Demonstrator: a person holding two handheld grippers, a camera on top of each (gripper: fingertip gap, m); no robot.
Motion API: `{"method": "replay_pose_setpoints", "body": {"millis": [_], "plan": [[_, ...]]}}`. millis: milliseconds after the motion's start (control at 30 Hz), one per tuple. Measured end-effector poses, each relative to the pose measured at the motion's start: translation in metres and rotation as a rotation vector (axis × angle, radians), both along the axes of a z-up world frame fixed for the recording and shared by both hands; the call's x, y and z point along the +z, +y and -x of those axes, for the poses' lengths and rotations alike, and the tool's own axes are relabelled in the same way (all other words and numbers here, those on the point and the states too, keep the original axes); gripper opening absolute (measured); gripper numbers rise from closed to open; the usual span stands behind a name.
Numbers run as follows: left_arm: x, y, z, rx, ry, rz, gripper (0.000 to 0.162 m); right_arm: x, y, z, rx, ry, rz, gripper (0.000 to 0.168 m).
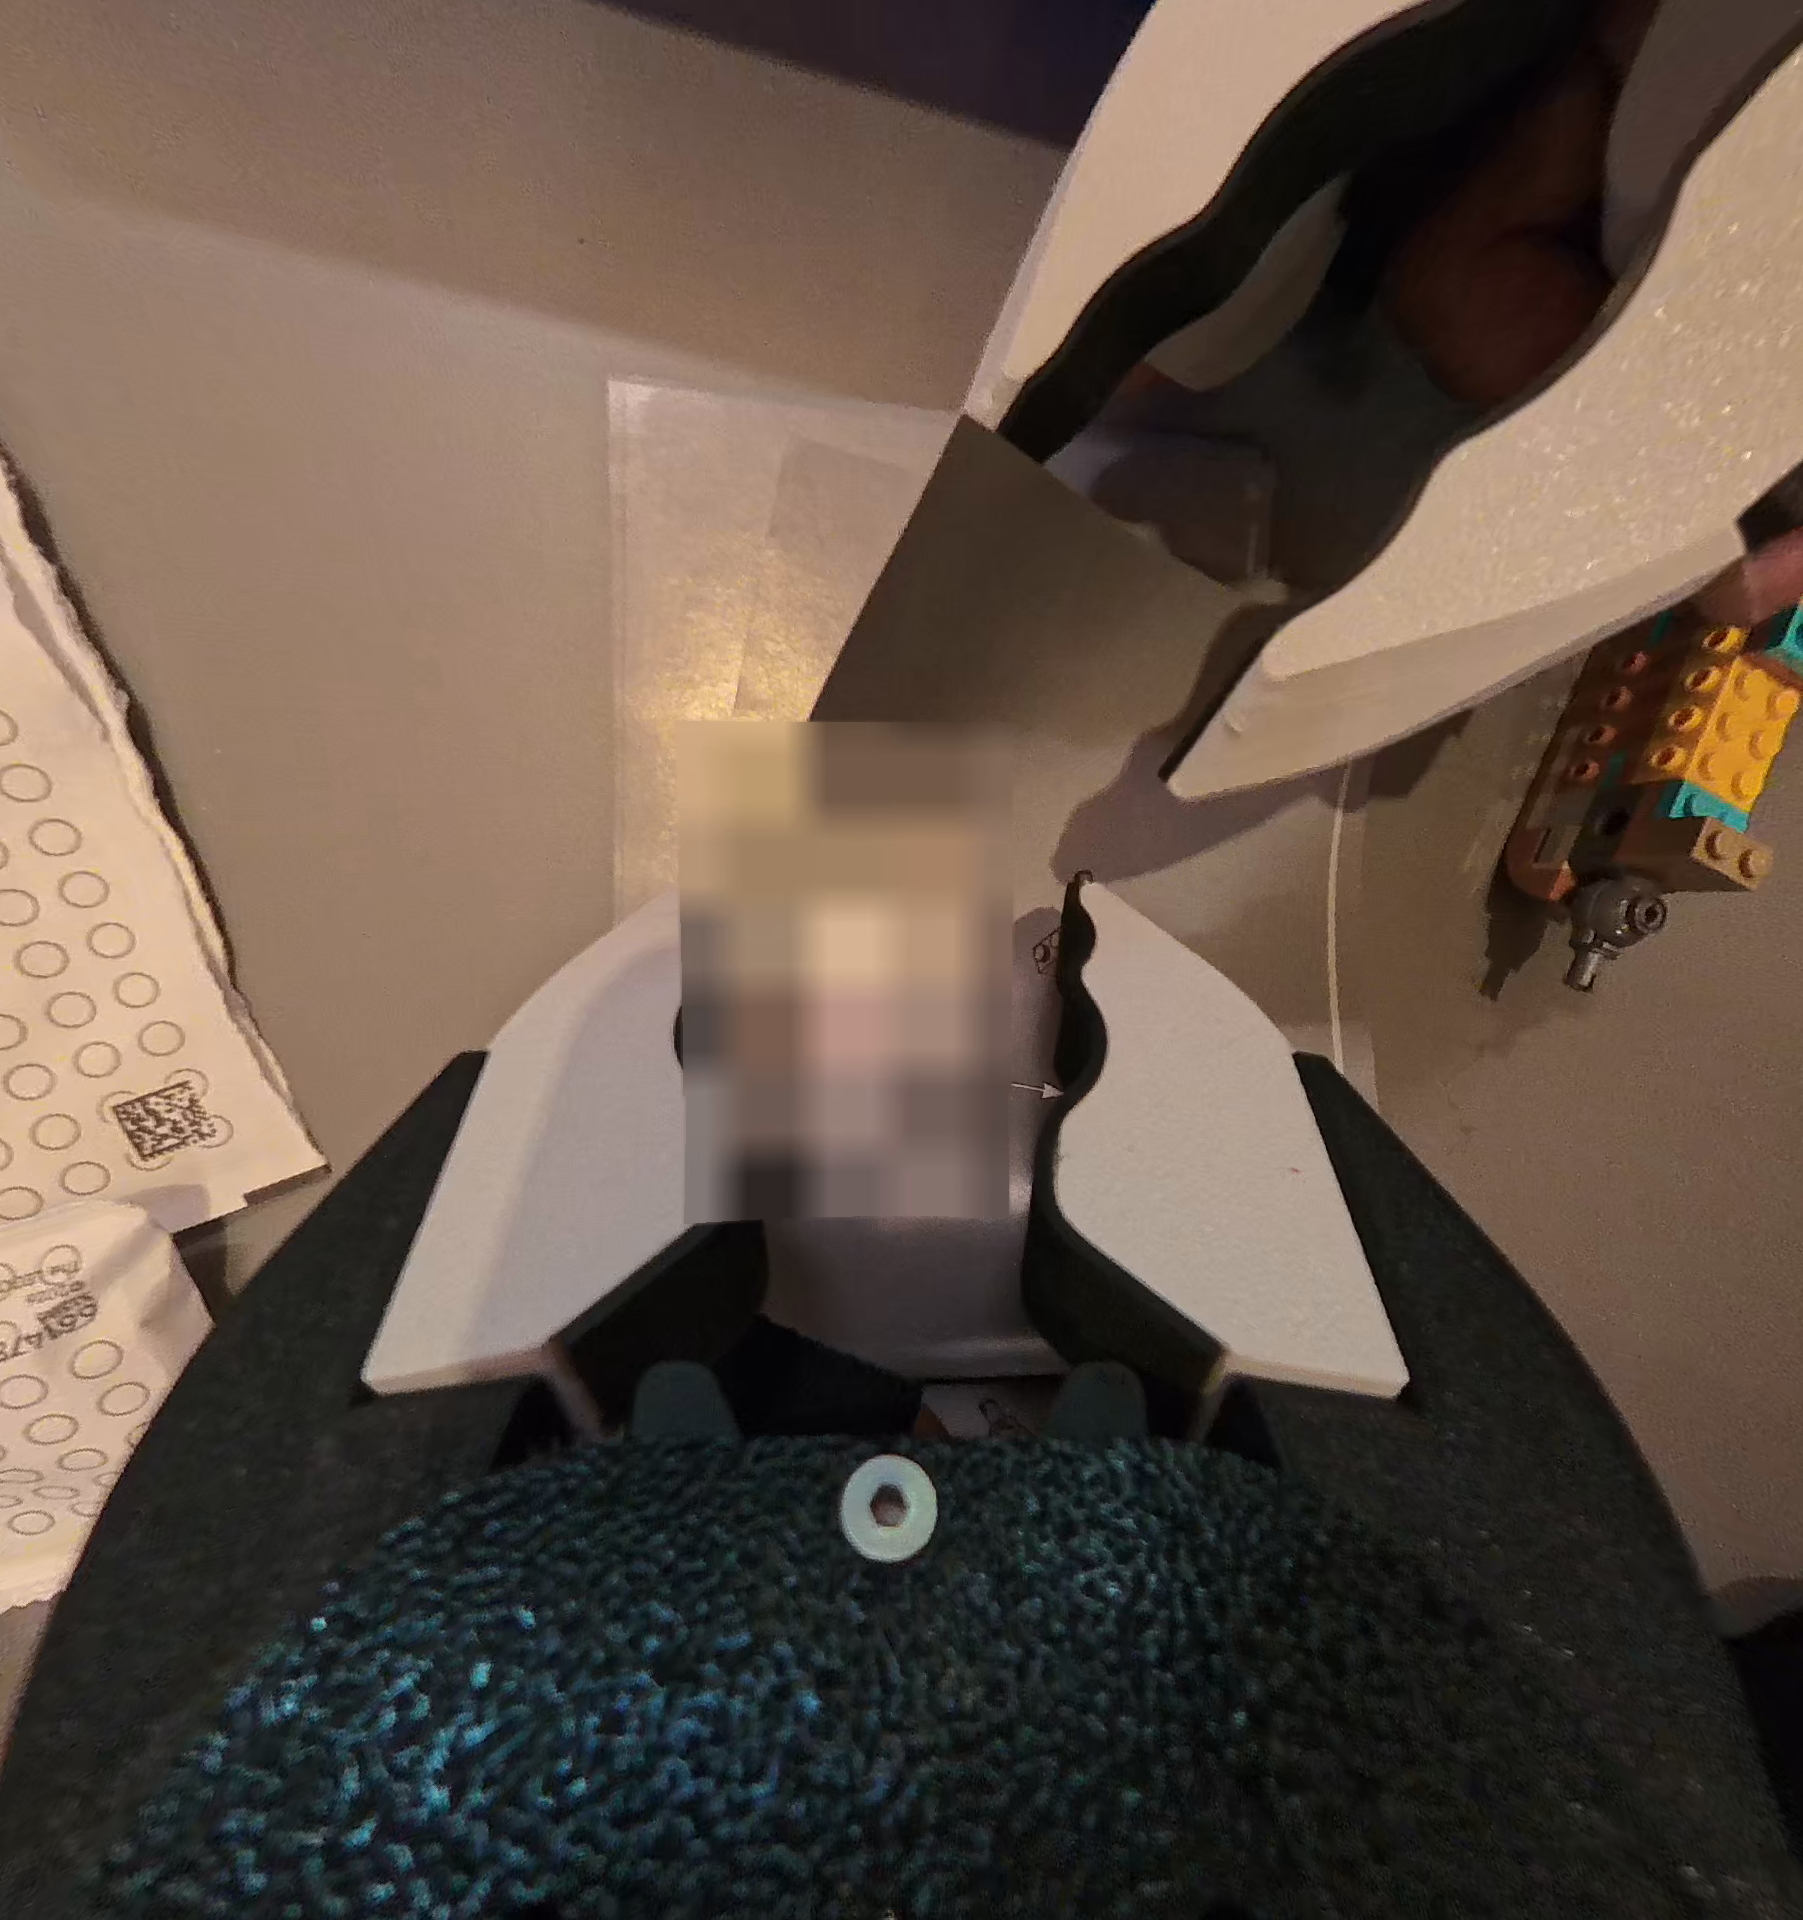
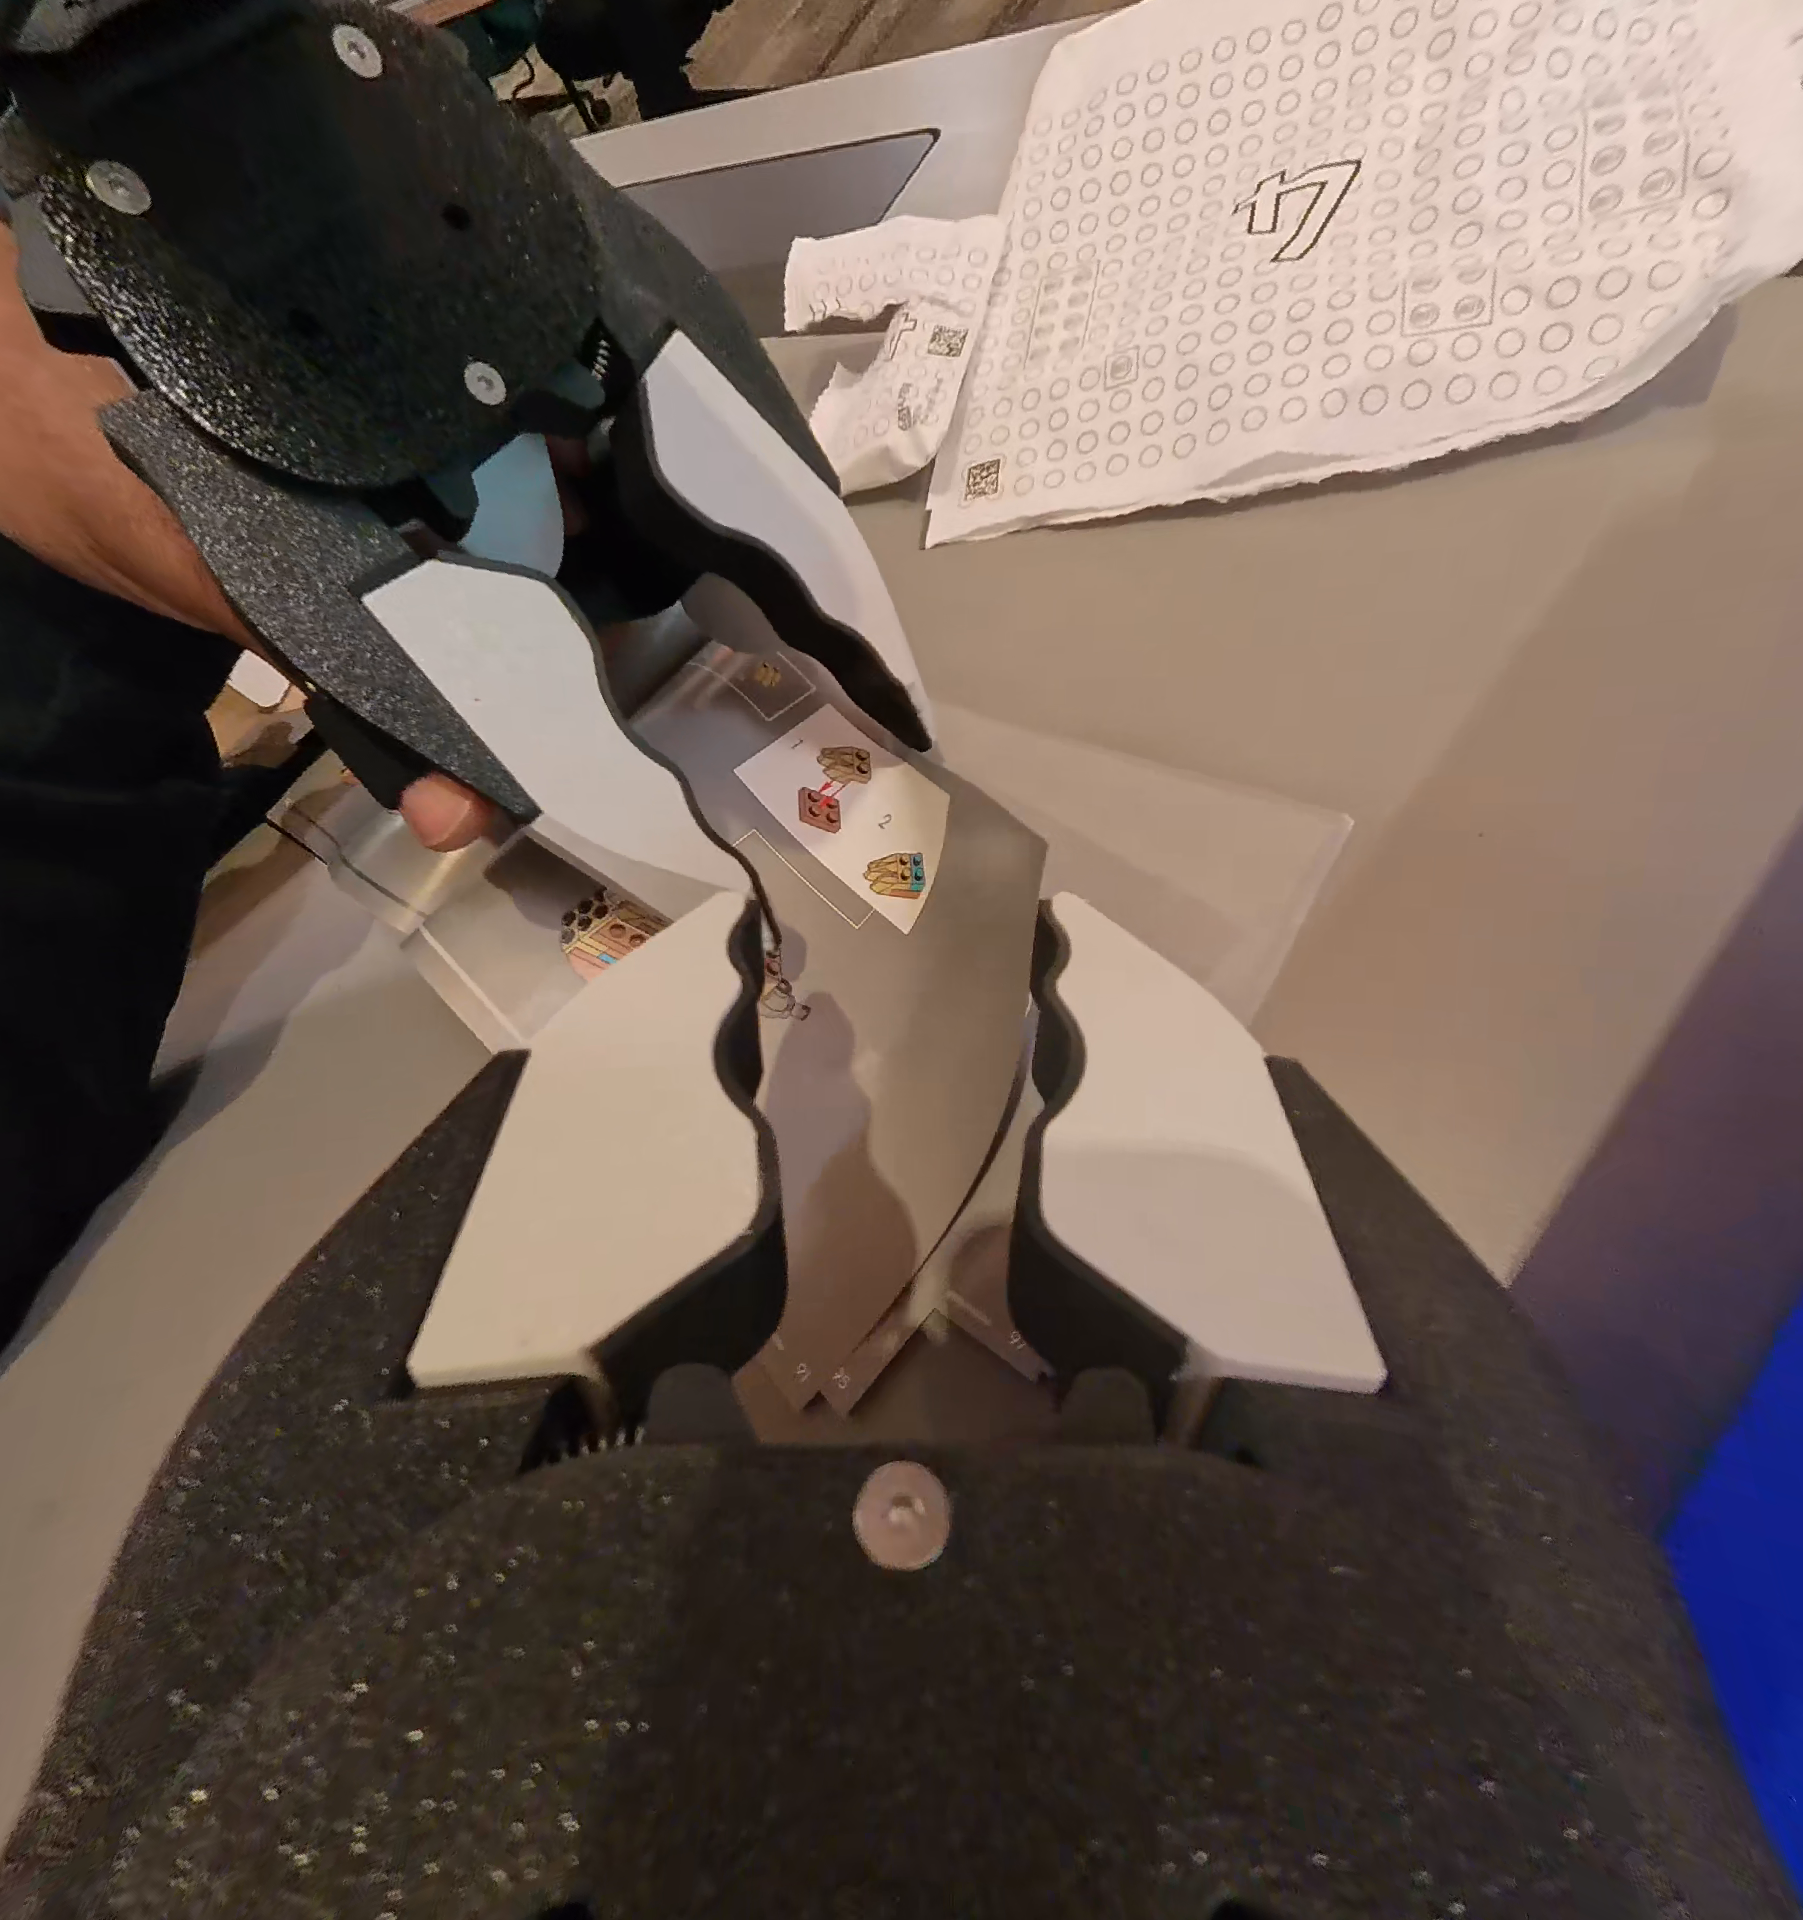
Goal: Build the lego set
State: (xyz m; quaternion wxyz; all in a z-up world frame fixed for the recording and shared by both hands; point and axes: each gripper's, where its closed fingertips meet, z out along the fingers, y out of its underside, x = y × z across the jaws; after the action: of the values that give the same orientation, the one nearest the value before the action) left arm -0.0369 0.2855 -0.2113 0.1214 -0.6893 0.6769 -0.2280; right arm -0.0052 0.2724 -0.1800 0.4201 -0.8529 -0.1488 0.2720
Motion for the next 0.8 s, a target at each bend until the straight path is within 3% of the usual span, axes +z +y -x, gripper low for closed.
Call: {"method": "replay_pose_setpoints", "body": {"millis": [300, 567, 800], "plan": [[0.001, 0.002, 0.001, -0.003, -0.01, -0.012, 0.059, -0.001, 0.0, -0.001, -0.005, -0.011, -0.001, 0.034], [0.023, 0.013, -0.004, 0.003, -0.111, -0.163, 0.064, 0.001, 0.002, 0.0, 0.001, 0.019, 0.02, 0.03], [0.027, -0.041, 0.012, -0.1, -0.087, -0.366, 0.071, 0.004, 0.001, 0.002, 0.028, 0.05, 0.024, 0.031]]}}
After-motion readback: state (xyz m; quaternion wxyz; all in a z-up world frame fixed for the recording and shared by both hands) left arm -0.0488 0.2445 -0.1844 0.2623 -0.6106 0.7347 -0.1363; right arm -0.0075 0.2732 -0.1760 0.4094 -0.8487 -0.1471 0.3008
